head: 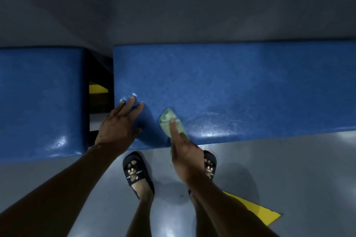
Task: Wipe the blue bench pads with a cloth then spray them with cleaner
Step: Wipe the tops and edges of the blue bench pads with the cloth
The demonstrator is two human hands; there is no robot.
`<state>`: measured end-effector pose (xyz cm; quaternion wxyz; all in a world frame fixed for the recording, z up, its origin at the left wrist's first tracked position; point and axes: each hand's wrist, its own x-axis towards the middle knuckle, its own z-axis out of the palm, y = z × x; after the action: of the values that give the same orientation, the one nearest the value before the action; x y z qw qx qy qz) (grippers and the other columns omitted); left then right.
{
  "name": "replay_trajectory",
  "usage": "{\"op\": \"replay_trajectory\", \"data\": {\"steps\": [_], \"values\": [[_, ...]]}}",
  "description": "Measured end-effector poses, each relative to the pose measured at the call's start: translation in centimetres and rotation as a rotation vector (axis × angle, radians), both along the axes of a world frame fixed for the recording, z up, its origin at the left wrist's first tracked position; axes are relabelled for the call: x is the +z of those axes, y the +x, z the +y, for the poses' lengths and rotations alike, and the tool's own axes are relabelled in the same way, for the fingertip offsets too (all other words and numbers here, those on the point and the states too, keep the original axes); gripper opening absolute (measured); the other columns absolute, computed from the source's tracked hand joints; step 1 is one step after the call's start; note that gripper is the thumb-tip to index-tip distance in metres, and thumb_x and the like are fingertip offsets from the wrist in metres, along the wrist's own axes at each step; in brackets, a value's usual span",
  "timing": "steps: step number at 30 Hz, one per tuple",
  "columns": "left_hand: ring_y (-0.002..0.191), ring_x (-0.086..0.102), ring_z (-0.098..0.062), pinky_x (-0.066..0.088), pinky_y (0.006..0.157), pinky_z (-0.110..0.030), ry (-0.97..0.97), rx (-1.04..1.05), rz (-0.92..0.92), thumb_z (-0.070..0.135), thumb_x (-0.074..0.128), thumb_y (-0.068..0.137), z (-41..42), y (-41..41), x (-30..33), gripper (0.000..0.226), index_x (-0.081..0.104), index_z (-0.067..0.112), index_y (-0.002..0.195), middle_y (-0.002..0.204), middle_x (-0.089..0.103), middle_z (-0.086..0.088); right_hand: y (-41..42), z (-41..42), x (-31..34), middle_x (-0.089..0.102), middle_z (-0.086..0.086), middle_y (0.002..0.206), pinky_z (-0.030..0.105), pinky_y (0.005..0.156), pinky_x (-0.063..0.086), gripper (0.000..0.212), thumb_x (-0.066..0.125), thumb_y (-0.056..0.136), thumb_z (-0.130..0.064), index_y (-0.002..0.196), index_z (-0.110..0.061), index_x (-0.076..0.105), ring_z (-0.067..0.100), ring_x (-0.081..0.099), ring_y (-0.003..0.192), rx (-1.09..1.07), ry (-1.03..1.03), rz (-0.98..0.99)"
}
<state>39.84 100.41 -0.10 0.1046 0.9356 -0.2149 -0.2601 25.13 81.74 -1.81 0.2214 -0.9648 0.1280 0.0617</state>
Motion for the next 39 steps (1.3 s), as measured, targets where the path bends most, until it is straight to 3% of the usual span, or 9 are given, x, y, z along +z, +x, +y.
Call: {"op": "replay_trajectory", "data": {"steps": [4, 9, 14, 17, 20, 24, 28, 32, 39], "values": [[0.151, 0.019, -0.026, 0.03, 0.118, -0.047, -0.016, 0.008, 0.008, 0.032, 0.075, 0.082, 0.2, 0.2, -0.2, 0.086, 0.027, 0.034, 0.153, 0.165, 0.011, 0.01, 0.6, -8.0, 0.5, 0.071, 0.002, 0.108, 0.031, 0.052, 0.047, 0.065, 0.058, 0.088, -0.025, 0.151, -0.029, 0.042, 0.025, 0.059, 0.057, 0.295, -0.257, -0.055], [0.149, 0.024, -0.029, 0.031, 0.116, -0.049, -0.029, -0.017, -0.007, 0.034, 0.076, 0.08, 0.4, 0.4, -0.1, 0.085, 0.031, 0.031, 0.152, 0.164, 0.018, 0.005, 0.2, -16.9, 2.5, 0.064, 0.016, 0.121, 0.044, 0.074, 0.051, 0.061, 0.037, 0.102, -0.032, 0.157, -0.039, 0.013, 0.04, 0.066, 0.091, -0.409, -0.182, 0.216], [0.149, 0.023, -0.028, 0.029, 0.117, -0.048, -0.01, -0.04, -0.014, 0.041, 0.073, 0.082, 0.7, 0.4, -0.4, 0.086, 0.026, 0.034, 0.153, 0.165, 0.016, 0.006, 1.6, -6.1, 0.9, 0.056, 0.011, 0.142, 0.044, 0.094, 0.048, 0.071, 0.038, 0.094, -0.042, 0.158, -0.041, 0.009, 0.038, 0.063, 0.111, -0.802, 0.056, 0.143], [0.15, 0.021, -0.027, 0.027, 0.118, -0.047, -0.011, -0.043, -0.013, 0.043, 0.071, 0.083, 0.8, 0.6, -0.5, 0.085, 0.024, 0.035, 0.154, 0.165, 0.013, 0.008, 0.9, 3.5, 0.6, 0.064, 0.008, 0.131, 0.039, 0.071, 0.057, 0.067, 0.03, 0.096, -0.045, 0.159, -0.036, 0.01, 0.028, 0.07, 0.081, -0.417, 0.155, 0.08], [0.15, 0.021, -0.027, 0.026, 0.119, -0.046, -0.023, -0.052, -0.013, 0.043, 0.07, 0.083, 1.0, 0.7, -0.5, 0.084, 0.025, 0.034, 0.154, 0.165, 0.013, 0.008, 0.2, 5.1, -0.1, 0.07, 0.001, 0.111, 0.026, 0.048, 0.05, 0.083, 0.074, 0.082, -0.026, 0.154, -0.019, 0.036, 0.014, 0.063, 0.058, -0.052, -0.029, 0.031], [0.151, 0.016, -0.024, 0.024, 0.12, -0.047, -0.037, -0.044, 0.002, 0.044, 0.068, 0.086, 1.2, 0.6, -0.6, 0.083, 0.021, 0.037, 0.155, 0.165, 0.008, 0.011, 1.0, -3.2, 1.1, 0.071, -0.009, 0.11, 0.026, 0.053, 0.054, 0.079, 0.053, 0.086, -0.028, 0.158, -0.035, 0.021, 0.013, 0.068, 0.067, 0.303, -0.238, 0.073], [0.151, 0.017, -0.025, 0.025, 0.119, -0.047, -0.061, -0.044, 0.012, 0.043, 0.069, 0.085, 1.3, 0.8, -0.5, 0.084, 0.023, 0.035, 0.154, 0.165, 0.009, 0.009, 2.8, -12.7, 3.0, 0.063, 0.018, 0.125, 0.043, 0.084, 0.051, 0.073, 0.05, 0.092, -0.041, 0.157, -0.034, 0.017, 0.039, 0.066, 0.105, -0.345, -0.128, 0.29], [0.152, 0.011, -0.025, 0.022, 0.121, -0.045, -0.074, -0.06, 0.052, 0.04, 0.066, 0.088, 1.2, 0.9, -0.3, 0.083, 0.019, 0.032, 0.156, 0.165, 0.004, 0.007, 4.3, -10.5, 2.7, 0.052, 0.017, 0.145, 0.045, 0.092, 0.047, 0.092, 0.062, 0.086, -0.018, 0.159, -0.033, 0.009, 0.042, 0.061, 0.113, -0.81, -0.1, 0.278], [0.152, 0.01, -0.025, 0.02, 0.122, -0.039, -0.014, -0.177, 0.053, 0.043, 0.062, 0.091, 1.5, 1.8, 0.4, 0.087, 0.007, 0.031, 0.157, 0.166, -0.004, 0.005, 5.2, 5.1, 0.8, 0.068, 0.011, 0.11, 0.031, 0.057, 0.051, 0.08, 0.058, 0.077, -0.017, 0.153, -0.011, 0.037, 0.029, 0.066, 0.067, -0.054, -0.051, 0.062]]}}
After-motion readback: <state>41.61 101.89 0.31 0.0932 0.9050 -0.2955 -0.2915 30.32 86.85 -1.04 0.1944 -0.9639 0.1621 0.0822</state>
